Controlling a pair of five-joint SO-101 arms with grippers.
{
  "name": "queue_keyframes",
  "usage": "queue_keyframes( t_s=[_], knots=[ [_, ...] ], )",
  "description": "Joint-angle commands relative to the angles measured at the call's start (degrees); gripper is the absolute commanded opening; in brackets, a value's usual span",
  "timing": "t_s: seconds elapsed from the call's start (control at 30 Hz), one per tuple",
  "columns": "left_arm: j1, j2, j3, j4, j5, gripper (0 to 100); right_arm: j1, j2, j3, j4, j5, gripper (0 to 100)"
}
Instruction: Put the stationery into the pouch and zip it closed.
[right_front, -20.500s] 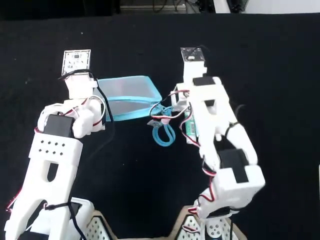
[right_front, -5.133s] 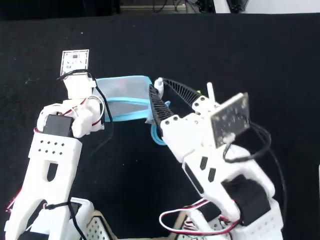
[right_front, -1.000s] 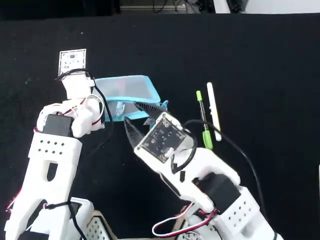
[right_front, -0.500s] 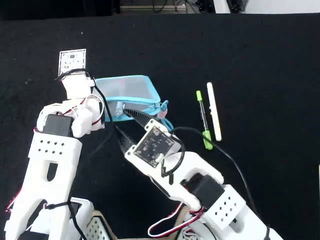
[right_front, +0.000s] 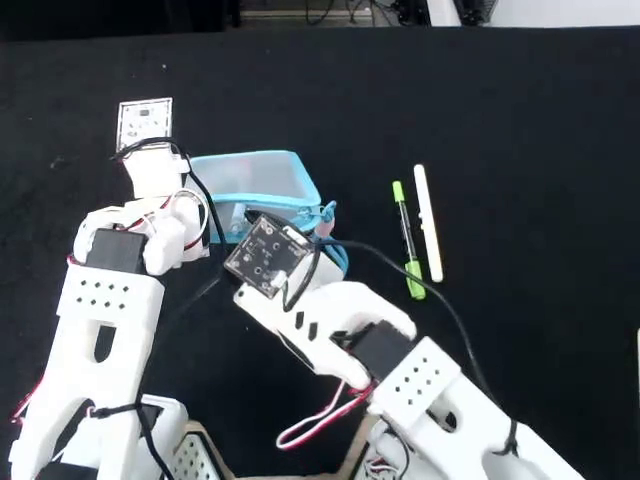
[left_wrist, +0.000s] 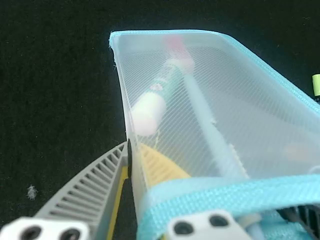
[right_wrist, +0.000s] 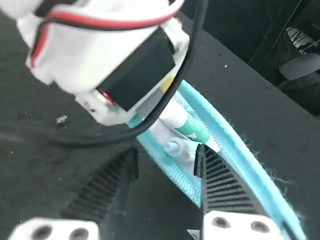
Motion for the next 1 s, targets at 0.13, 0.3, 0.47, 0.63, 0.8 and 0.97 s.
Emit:
queue_keyframes(
  t_s=[0.13,0.3,0.47,0.63,0.8,0.97],
  knots=[
    [-0.8,0.3,1.8,0.4,1.1,3,-0.2,0.4,-3.4,-3.6,-0.4,18.7],
    [-0.8,0.3,1.8,0.4,1.1,3,-0.2,0.4,-3.6,-3.6,-0.5,18.7],
    [-0.8,0.3,1.8,0.4,1.1,3,1.4,0.5,-3.5,-4.1,-0.3,8.7],
    [-0.8,0.3,1.8,0.4,1.1,3,4.7,0.3,-2.2,-7.6,-0.5,7.4],
    [-0.8,0.3,1.8,0.4,1.1,3,4.3,0.3,-2.1,-7.9,-3.1,4.7],
    [-0.8,0.3,1.8,0.4,1.1,3,4.4,0.3,-2.0,-7.5,-4.8,7.5]
  ],
)
